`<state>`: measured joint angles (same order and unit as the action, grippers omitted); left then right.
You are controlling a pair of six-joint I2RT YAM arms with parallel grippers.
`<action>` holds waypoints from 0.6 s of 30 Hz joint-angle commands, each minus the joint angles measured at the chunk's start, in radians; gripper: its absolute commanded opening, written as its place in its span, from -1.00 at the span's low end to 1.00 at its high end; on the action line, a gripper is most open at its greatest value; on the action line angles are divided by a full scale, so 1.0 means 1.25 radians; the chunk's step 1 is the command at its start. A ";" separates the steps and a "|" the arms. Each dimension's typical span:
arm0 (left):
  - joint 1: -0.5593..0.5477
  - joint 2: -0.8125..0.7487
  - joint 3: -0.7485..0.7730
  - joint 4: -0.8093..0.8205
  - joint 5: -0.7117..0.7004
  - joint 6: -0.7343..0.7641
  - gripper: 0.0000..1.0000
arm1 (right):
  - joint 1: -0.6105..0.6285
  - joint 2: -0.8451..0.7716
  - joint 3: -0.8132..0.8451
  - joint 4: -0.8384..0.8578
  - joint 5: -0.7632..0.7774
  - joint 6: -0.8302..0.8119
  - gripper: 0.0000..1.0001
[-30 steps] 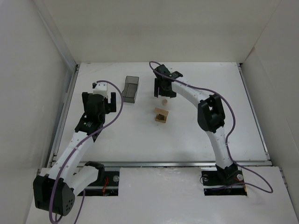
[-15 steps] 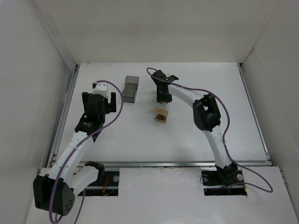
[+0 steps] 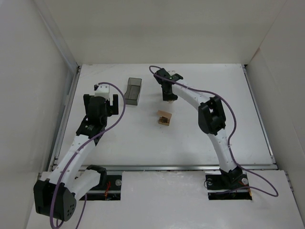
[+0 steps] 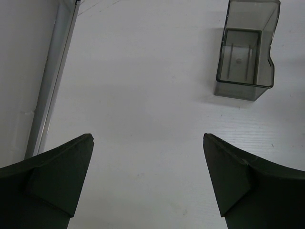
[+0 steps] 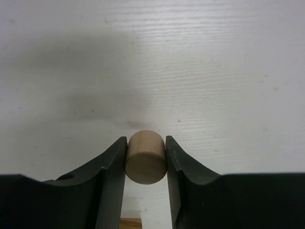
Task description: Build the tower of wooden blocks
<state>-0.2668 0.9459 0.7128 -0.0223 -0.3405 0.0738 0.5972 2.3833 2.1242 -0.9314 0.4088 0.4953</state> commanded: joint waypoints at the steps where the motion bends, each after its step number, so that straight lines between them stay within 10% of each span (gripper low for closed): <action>1: 0.002 -0.029 0.013 0.009 0.002 -0.001 0.98 | 0.000 -0.129 0.073 -0.040 0.105 -0.045 -1.00; 18: 0.002 -0.058 -0.018 0.017 0.017 -0.017 0.98 | 0.152 -0.319 -0.025 -0.221 -0.009 -0.115 -1.00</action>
<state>-0.2668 0.8944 0.6949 -0.0273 -0.3279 0.0681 0.7517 2.0132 2.1132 -1.1446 0.4370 0.3534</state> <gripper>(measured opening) 0.990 0.406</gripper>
